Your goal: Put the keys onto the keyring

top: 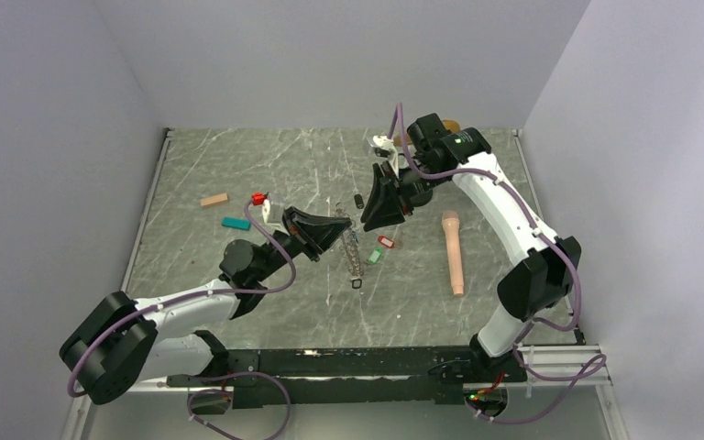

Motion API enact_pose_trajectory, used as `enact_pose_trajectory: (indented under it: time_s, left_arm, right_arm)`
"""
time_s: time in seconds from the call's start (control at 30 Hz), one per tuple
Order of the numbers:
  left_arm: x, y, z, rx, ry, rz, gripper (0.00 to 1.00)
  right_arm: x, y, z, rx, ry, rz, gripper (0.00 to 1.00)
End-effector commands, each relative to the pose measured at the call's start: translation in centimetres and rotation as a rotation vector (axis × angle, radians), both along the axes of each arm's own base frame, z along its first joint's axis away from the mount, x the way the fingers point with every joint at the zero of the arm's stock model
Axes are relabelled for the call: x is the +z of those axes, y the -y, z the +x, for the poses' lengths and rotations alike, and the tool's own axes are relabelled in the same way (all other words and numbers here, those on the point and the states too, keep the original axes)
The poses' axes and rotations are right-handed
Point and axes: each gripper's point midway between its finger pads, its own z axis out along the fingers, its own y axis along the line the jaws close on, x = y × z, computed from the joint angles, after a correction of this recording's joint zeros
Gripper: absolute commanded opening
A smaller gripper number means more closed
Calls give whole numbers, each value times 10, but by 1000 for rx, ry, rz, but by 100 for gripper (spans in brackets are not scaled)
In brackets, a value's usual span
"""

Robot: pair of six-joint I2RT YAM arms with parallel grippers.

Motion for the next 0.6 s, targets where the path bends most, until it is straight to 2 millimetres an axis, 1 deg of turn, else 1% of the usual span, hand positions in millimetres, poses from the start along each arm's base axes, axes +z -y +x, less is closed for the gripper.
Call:
enact_pose_trajectory:
  time_s: [0.0,0.1,0.27,0.57]
  left_arm:
    - [39,1,-12,-61,112,-77,0]
    - [40,2,-12,-68,115,-75,0]
    - [42,2,-12,-77,123,-82,0]
    - [42,0,-10,-63,116,-88,0]
  right_arm:
    - [33,-8,6,-43,64,105,35]
    - [31,-11,9,-69,39,102,32]
    - [19,-14,8,-76,14,67,27]
    - [11,-21,3,-60,6,47,24]
